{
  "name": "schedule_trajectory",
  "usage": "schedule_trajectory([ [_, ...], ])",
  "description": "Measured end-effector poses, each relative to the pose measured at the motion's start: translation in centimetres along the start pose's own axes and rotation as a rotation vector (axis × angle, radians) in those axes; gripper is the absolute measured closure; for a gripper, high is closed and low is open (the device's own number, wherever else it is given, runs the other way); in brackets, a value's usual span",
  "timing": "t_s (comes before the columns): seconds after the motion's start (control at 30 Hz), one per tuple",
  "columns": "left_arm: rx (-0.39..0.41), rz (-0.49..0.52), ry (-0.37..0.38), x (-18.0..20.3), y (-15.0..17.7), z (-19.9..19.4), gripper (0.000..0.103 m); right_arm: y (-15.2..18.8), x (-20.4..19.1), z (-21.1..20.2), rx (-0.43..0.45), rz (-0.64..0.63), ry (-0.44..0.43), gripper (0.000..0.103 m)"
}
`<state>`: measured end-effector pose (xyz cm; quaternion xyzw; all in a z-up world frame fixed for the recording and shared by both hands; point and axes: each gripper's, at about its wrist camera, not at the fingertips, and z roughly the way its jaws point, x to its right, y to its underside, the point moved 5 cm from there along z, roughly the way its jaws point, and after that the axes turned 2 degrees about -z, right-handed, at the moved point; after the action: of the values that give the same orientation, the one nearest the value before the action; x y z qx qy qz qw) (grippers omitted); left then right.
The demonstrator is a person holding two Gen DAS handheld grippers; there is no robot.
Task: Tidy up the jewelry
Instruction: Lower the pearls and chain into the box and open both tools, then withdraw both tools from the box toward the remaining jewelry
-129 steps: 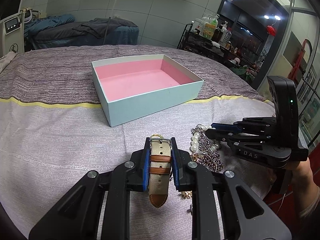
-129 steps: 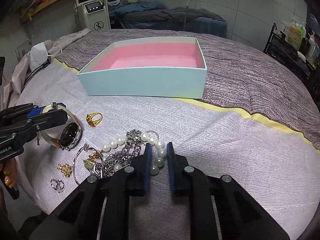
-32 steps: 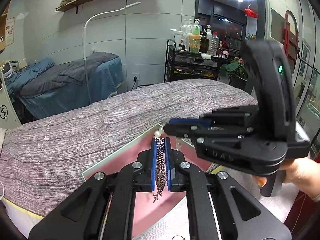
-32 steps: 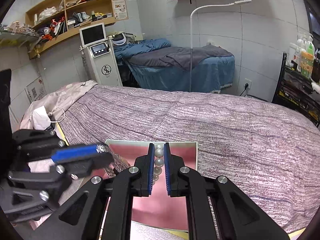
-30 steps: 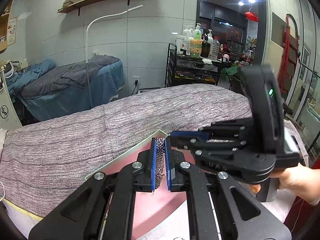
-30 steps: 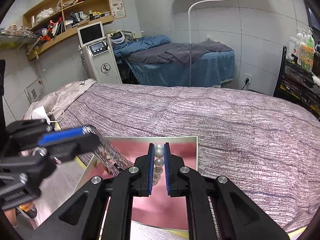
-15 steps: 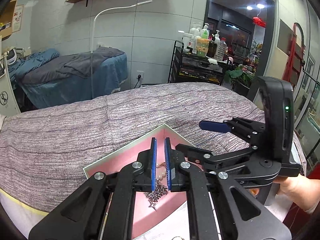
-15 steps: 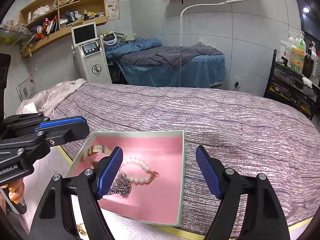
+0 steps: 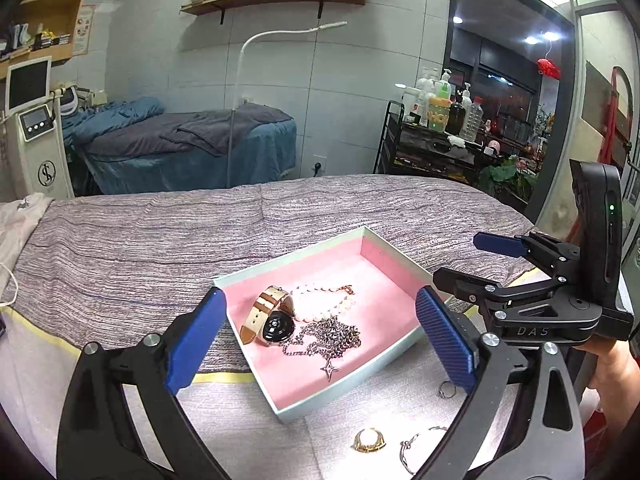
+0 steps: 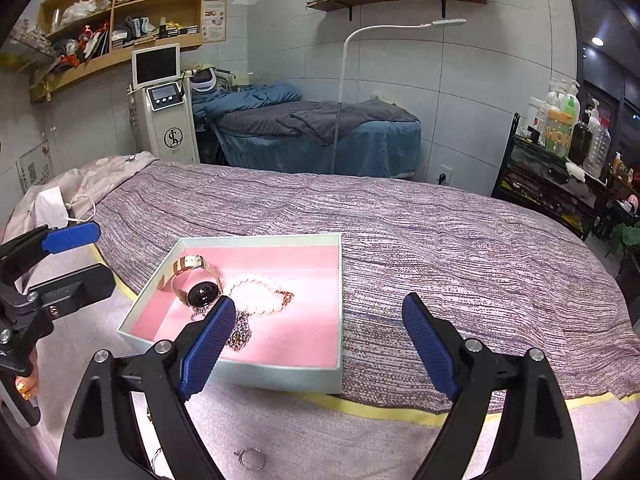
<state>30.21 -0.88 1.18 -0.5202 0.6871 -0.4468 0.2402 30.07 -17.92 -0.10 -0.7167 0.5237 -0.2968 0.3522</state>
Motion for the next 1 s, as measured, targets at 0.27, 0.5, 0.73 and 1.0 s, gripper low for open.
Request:
schedule_trajectory([
  [0.27, -0.005, 0.004, -0.046, -0.5, 4.7, -4.2, 0.006, 4.1, -1.2, -2.9, -0.048, 0.021, -0.041, 0.01],
  [0.5, 0.016, -0.118, -0.102, -1.1, 9.2, -6.9, 0.006, 8.0, -3.8, -5.9, -0.015, -0.008, -0.097, 0.01],
  [0.73, 0.013, -0.101, -0.132, 0.2, 12.2, -8.6, 0.006, 10.5, -5.8, -7.8, 0.006, -0.101, -0.082, 0.01],
  [1.0, -0.041, -0.117, -0.074, 1.2, 14.9, -9.5, 0.008, 12.9, -6.2, -7.8, -0.072, -0.161, -0.117, 0.028],
])
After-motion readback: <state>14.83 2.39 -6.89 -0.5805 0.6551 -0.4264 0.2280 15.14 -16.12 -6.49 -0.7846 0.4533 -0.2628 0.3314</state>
